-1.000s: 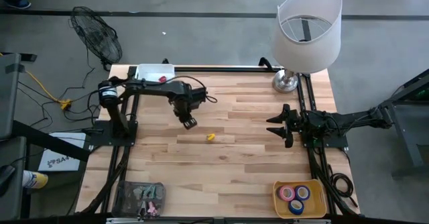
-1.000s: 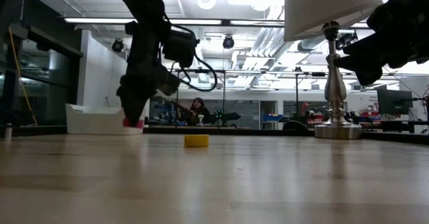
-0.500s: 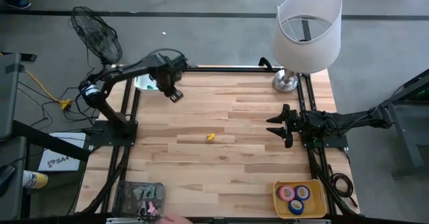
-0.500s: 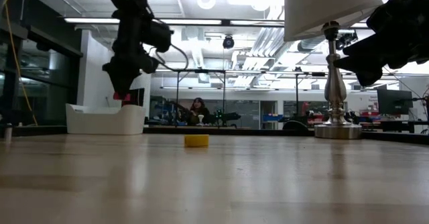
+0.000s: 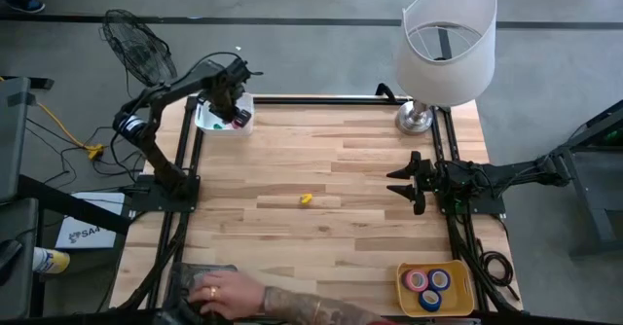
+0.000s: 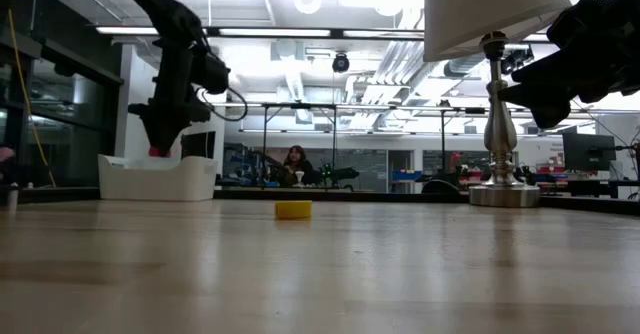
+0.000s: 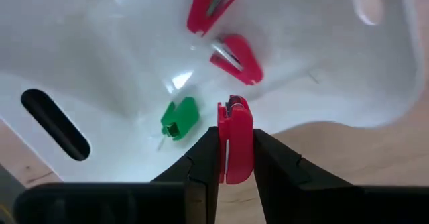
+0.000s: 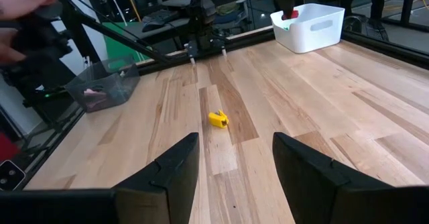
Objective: Pick and place Stapler, Stapler remover, tape
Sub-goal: Put the red stapler into the white bin, then put the yellow stapler into the white bin
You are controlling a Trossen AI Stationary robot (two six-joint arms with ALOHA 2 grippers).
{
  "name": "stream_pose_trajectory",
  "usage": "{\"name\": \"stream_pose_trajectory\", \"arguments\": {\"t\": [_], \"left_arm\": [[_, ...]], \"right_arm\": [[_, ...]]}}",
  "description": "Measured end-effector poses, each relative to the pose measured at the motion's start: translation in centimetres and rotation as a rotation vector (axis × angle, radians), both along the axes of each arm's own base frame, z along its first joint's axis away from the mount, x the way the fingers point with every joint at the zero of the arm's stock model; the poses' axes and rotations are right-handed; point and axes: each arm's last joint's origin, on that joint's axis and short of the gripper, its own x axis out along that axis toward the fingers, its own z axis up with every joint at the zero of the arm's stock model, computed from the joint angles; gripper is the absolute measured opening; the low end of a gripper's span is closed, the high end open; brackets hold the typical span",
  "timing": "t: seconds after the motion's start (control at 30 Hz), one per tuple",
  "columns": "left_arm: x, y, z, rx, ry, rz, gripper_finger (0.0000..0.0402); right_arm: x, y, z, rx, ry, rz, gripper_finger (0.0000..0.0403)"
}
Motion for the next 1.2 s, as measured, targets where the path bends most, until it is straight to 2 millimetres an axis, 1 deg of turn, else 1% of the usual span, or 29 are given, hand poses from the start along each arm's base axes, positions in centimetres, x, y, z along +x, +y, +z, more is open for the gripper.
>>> {"name": "stream_pose_trajectory", "arguments": {"t": [0.17,0.3,0.37,0.43,0.5,0.7,0.8,0.9,1.03,1.2], "left_arm": [[-0.5,0.8,-0.9,-0.049,-0.015,0.036,0.0071],[-0.5,0.8,-0.9,-0.058,-0.032,0.071,0.0074],[-0.5,0.8,-0.9,-0.061,-0.038,0.088,0.0083],[-0.4,0.8,-0.9,-0.065,-0.044,0.089,0.0101],[-0.4,0.8,-0.9,-0.071,-0.053,0.095,0.0128],[-0.4,0.7,-0.9,-0.1,-0.085,0.147,0.0222],[-0.4,0.5,-0.2,-0.117,-0.075,0.167,0.0257],[-0.5,0.4,0.9,-0.127,-0.05,0.17,0.0274],[-0.7,0.4,2.6,-0.081,-0.037,0.161,0.0276],[-0.8,-0.5,4.1,-0.021,-0.056,0.142,0.0275]], "right_arm": [[0.0,0.0,0.0,0.0,0.0,0.0,0.0181],[0.0,0.0,0.0,0.0,0.0,0.0,0.0181],[0.0,0.0,0.0,0.0,0.0,0.0,0.0181],[0.0,0.0,0.0,0.0,0.0,0.0,0.0181],[0.0,0.0,0.0,0.0,0.0,0.0,0.0181],[0.0,0.0,0.0,0.0,0.0,0.0,0.0181],[0.0,0.0,0.0,0.0,0.0,0.0,0.0181],[0.0,0.0,0.0,0.0,0.0,0.0,0.0181],[0.0,0.0,0.0,0.0,0.0,0.0,0.0181],[0.0,0.0,0.0,0.0,0.0,0.0,0.0181]]}}
